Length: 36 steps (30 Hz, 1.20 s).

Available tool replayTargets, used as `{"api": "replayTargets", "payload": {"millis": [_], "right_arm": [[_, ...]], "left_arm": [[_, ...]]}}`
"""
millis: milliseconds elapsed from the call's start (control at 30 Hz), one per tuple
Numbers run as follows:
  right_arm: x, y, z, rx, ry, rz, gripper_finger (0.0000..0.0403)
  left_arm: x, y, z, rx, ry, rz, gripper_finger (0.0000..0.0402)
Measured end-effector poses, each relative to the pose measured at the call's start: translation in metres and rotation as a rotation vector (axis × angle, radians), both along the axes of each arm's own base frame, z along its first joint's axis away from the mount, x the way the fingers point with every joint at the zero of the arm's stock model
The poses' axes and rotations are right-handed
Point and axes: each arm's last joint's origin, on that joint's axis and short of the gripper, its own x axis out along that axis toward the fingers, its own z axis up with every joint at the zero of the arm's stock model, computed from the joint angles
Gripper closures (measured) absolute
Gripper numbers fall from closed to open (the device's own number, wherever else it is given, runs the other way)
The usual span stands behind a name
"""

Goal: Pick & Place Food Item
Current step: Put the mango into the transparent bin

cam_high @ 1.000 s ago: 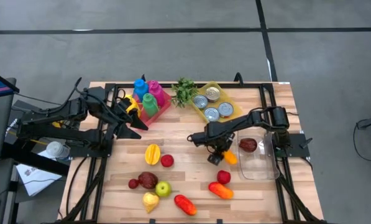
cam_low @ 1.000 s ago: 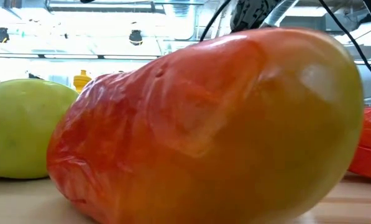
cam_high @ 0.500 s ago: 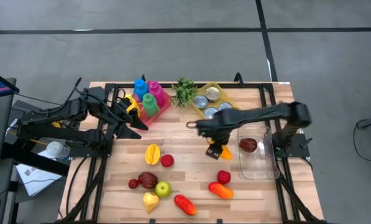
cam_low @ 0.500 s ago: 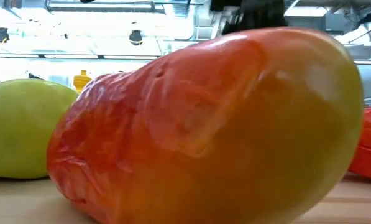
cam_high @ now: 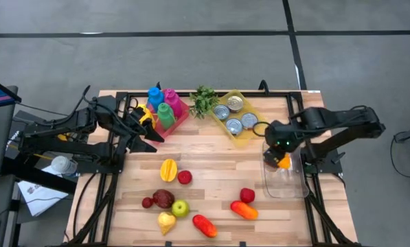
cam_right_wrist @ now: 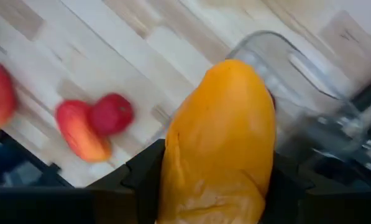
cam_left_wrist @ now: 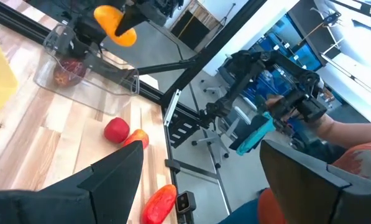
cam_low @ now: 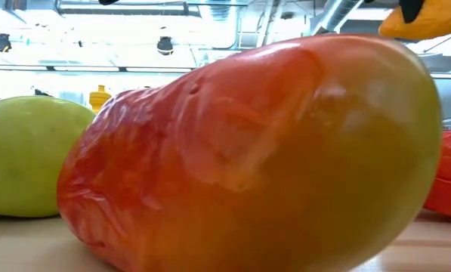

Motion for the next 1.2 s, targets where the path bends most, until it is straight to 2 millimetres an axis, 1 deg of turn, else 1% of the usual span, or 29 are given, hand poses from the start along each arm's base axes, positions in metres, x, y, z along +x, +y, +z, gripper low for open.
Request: {"api": "replayTargets", "payload": {"millis": [100, 133, 200, 267, 367, 467, 633, 767, 867, 1100, 1200], "right_arm": [[-0.004, 0.004, -0.008, -0.018, -0.049, -0.028, 0.021], [-0.006, 0.005, -0.013, -0.032, -0.035, -0.043, 0.021], [-0.013, 0.005, -0.031, -0.065, 0.082, -0.069, 0.021], [-0.014, 0.008, -0.053, -0.076, 0.161, -0.084, 0.021], [-0.023, 0.01, -0.078, -0.042, 0.201, -0.089, 0.0208], [-0.026, 0.013, -0.105, -0.006, 0.237, -0.097, 0.0206], [-0.038, 0.01, -0.134, -0.038, 0.31, -0.176, 0.0206], [-0.044, 0.004, -0.146, -0.093, 0.341, -0.297, 0.0204], [-0.045, 0.001, -0.15, -0.13, 0.335, -0.349, 0.0203], [-0.044, -0.003, -0.15, -0.157, 0.313, -0.433, 0.0201], [-0.043, -0.003, -0.15, -0.152, 0.303, -0.45, 0.0193]], "left_arm": [[0.0, 0.0, 0.0, 0.0, 0.0, 0.001, 0.0089], [0.0, 0.0, 0.0, 0.0, 0.0, 0.001, 0.0089], [0.0, 0.0, 0.0, 0.0, 0.0, 0.002, 0.0089], [0.0, 0.0, 0.0, 0.0, 0.0, 0.005, 0.0089], [0.0, 0.0, 0.0, -0.002, 0.001, 0.006, 0.0089], [0.0, 0.0, 0.0, -0.001, 0.002, 0.011, 0.0089], [0.001, 0.001, 0.0, 0.005, 0.003, 0.047, 0.0089], [0.001, 0.001, 0.0, 0.006, 0.003, 0.05, 0.0089], [0.001, 0.002, -0.001, 0.005, 0.005, 0.05, 0.0089], [0.001, 0.002, -0.001, 0.007, 0.005, 0.06, 0.0089], [0.001, 0.002, -0.001, 0.007, 0.005, 0.06, 0.0089]]}}
